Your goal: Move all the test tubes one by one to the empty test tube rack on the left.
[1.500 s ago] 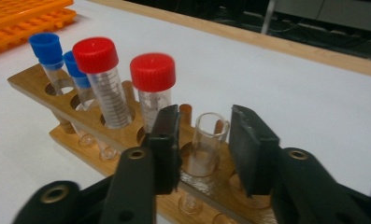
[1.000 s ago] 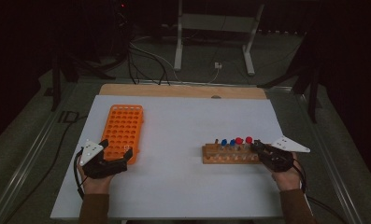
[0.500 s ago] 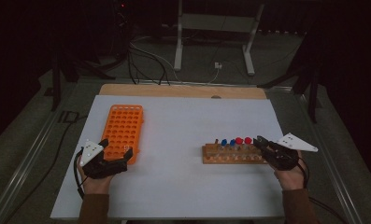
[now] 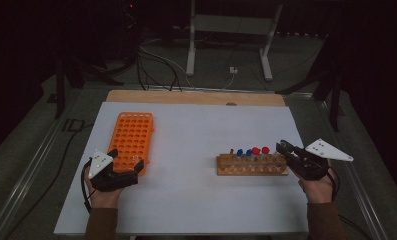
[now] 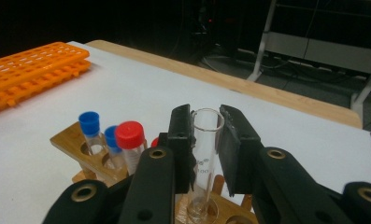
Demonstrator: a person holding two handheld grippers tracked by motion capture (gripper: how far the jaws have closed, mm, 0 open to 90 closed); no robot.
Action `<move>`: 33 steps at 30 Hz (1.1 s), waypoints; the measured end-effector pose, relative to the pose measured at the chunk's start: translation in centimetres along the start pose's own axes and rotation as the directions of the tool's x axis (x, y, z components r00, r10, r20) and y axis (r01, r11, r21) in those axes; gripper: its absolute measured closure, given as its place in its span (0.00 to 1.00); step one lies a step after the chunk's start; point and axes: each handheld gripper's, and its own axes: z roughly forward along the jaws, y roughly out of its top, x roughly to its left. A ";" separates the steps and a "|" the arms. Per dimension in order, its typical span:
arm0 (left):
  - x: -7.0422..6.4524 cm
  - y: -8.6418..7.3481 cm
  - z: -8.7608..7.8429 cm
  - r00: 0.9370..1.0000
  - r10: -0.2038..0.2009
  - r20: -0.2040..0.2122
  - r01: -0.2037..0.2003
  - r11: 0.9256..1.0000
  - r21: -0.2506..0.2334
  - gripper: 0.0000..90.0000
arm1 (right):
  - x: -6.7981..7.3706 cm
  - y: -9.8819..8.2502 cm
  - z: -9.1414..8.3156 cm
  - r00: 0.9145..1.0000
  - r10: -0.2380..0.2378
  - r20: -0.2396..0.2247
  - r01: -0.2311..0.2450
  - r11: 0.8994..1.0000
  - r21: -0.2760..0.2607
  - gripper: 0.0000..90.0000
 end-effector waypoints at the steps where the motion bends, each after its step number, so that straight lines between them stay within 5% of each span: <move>1: 0.0 0.0 0.0 1.000 0.003 -0.001 -0.003 1.000 0.002 0.01 | 0.1 0.1 -0.1 1.000 -0.002 -0.006 0.002 1.000 -0.003 0.84; 9: -0.3 0.1 -0.1 1.000 0.011 -0.008 -0.011 1.000 -0.003 0.01 | 1.0 0.7 -0.4 0.998 -0.036 -0.049 0.036 0.999 0.013 0.84; 13: -1.0 0.4 -0.4 0.998 0.047 -0.041 -0.048 0.998 -0.028 0.01 | 1.4 0.8 -0.2 0.997 -0.032 -0.076 0.033 0.999 0.014 0.84; 19: -2.5 1.0 -0.1 0.996 0.081 -0.035 -0.082 0.996 -0.034 0.01 | 2.2 1.2 -0.1 0.992 -0.031 -0.125 0.030 1.000 -0.005 0.84; 33: -7.4 2.5 2.1 0.989 0.124 0.079 -0.123 0.992 -0.016 0.01 | 5.0 1.4 1.9 0.971 -0.033 -0.236 0.038 0.999 0.014 0.84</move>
